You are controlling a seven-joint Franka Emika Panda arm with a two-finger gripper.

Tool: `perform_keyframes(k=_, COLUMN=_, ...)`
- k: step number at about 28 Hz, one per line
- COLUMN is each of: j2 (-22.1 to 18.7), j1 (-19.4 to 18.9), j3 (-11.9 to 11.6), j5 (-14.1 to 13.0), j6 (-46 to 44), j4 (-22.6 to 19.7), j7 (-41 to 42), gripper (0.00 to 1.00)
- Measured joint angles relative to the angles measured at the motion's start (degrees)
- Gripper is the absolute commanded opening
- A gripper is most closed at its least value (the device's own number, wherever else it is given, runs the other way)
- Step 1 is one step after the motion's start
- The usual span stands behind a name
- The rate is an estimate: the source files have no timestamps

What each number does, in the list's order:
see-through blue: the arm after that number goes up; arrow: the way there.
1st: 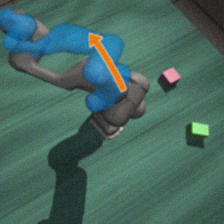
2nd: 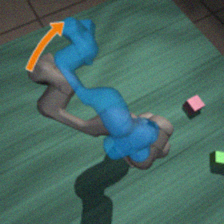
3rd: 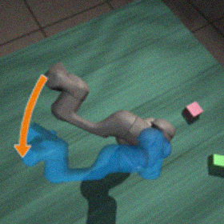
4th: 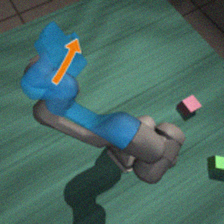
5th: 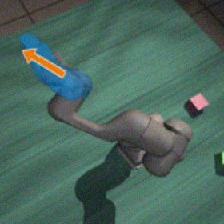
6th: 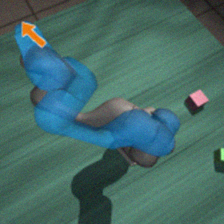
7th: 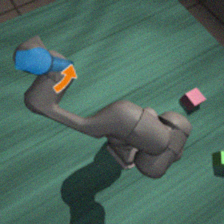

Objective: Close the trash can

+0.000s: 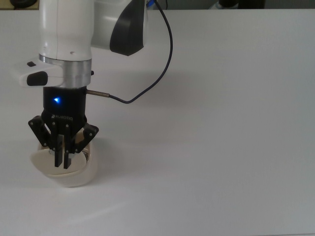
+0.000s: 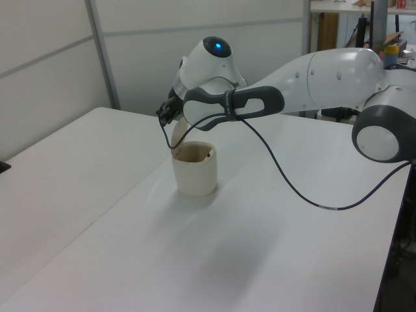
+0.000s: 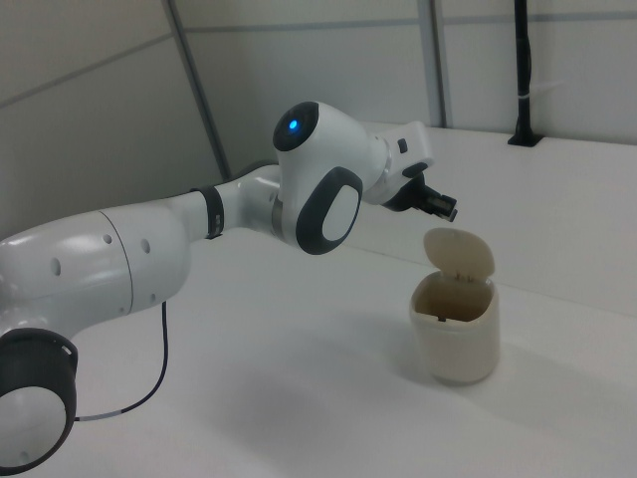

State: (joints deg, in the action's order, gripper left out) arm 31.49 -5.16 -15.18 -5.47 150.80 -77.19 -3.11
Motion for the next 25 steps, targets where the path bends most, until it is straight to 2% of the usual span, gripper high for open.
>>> perform_keyframes(k=11, j2=0.22, j1=2.21, j3=-0.15, j5=3.51, j6=-0.09, j4=-0.03, j7=0.03, gripper=0.0)
perform_keyframes(k=15, j2=0.21, j1=2.66, j3=-0.15, j5=3.81, j6=-1.21, j4=-0.09, j7=0.73, gripper=0.0)
perform_keyframes(k=25, j2=-0.15, j1=2.63, j3=-0.11, j5=3.82, j6=-10.8, j4=-0.11, j7=7.3, gripper=0.0)
